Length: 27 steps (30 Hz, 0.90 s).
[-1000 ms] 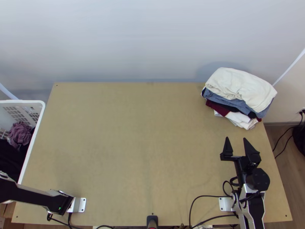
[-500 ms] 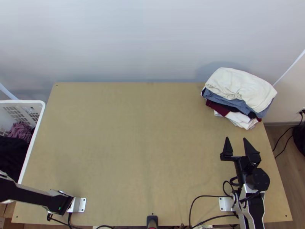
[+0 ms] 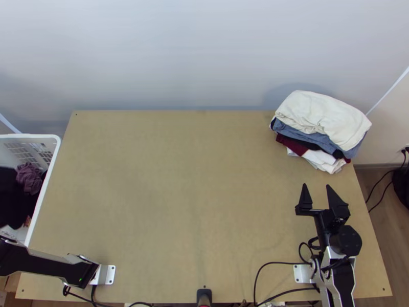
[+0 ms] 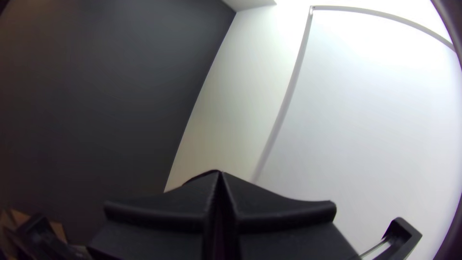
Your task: Fold the t-shirt
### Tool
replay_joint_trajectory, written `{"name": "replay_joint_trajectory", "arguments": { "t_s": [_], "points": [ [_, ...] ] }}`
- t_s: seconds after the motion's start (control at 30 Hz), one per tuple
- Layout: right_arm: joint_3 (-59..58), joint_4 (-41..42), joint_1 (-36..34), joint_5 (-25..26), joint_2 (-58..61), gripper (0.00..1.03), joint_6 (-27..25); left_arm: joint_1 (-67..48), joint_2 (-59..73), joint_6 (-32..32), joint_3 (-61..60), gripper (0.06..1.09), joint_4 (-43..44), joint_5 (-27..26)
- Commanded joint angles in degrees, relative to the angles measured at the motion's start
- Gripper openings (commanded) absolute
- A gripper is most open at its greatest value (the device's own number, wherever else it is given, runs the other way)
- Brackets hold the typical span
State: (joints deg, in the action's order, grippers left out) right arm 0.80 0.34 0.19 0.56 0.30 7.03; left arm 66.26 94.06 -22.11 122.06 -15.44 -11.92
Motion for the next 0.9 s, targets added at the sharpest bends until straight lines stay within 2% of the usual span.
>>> {"name": "replay_joint_trajectory", "arguments": {
  "t_s": [0.0,0.1,0.3,0.4,0.57,0.87],
  "points": [
    [-0.2,-1.2,-0.3,0.3,-0.4,0.98,-0.5,-1.1,-3.6,-1.1,3.9,0.09,8.0,1.2],
    [-0.3,-1.2,-0.3,0.3,-0.4,0.98,-0.5,-1.8,-3.8,0.6,3.9,0.09,13.2,3.6],
    [-0.3,-1.2,-0.3,0.3,-0.4,0.98,-0.5,-3.1,-2.5,3.1,-1.6,0.09,13.3,4.2],
    [-0.2,-1.2,-0.3,0.3,-0.4,0.98,-0.5,-3.6,-1.7,4.9,-9.6,0.09,13.2,4.5],
    [-0.3,-1.2,-0.3,0.3,-0.4,0.98,-0.5,-3.3,-1.2,6.8,-25.6,0.09,18.2,4.7],
    [-0.2,-1.2,-0.3,0.3,-0.4,0.98,-0.5,-3.7,3.9,10.9,-42.3,0.09,21.1,4.6]
  ]
}}
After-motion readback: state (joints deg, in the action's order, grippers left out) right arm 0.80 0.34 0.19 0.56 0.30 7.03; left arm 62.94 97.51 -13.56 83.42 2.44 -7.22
